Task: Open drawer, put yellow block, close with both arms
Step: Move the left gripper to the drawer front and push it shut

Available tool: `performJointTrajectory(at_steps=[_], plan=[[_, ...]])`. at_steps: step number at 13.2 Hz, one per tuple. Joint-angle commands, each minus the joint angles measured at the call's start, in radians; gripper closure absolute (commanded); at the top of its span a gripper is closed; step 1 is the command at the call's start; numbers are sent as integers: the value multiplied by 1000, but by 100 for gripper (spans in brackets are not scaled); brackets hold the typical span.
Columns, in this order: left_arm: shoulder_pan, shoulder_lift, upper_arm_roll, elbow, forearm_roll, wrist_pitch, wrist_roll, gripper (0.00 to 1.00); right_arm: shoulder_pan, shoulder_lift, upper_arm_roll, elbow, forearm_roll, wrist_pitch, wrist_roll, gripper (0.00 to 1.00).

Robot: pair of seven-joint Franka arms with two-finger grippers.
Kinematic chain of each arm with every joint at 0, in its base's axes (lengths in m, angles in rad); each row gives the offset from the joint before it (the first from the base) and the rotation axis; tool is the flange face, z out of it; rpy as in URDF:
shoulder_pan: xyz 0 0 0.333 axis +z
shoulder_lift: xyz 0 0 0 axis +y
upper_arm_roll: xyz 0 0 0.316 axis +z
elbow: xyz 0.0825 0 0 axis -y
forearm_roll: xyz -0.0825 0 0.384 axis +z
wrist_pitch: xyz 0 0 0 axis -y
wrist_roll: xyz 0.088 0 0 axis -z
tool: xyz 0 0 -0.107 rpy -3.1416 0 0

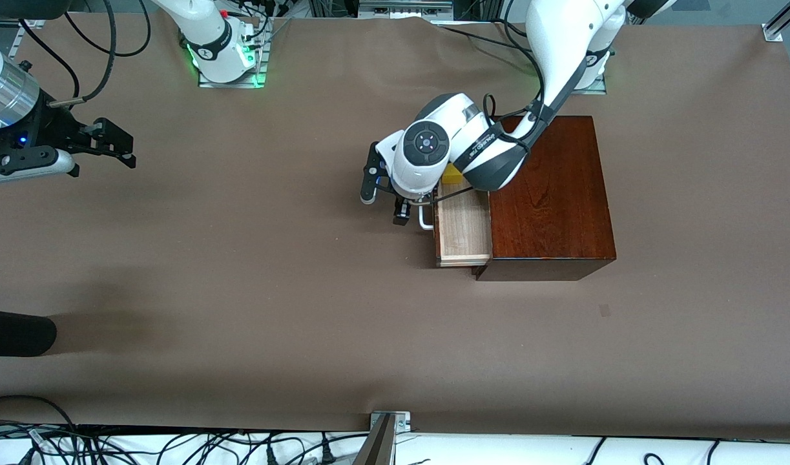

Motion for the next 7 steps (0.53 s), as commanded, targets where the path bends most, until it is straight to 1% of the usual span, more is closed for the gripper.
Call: performJointTrajectory(at_steps=[1,2,4,5,7], plan=[[-11,6,12,-5,19,-31,26,0,-8,0,6,11,-13,-17,16,0],[-9,6,19,-5,22,-74,26,0,-8,0,5,11,-13,-17,16,0],[-3,0,27,0,90,-158,25,0,-9,0,3,11,-13,-17,17,0],[-1,0,29,0,103,-189,25,0,-8,0,-4,9,-13,-17,17,0],[0,0,47,0,121,-215,25,0,-9,0,-6,9,-13,-17,17,0]])
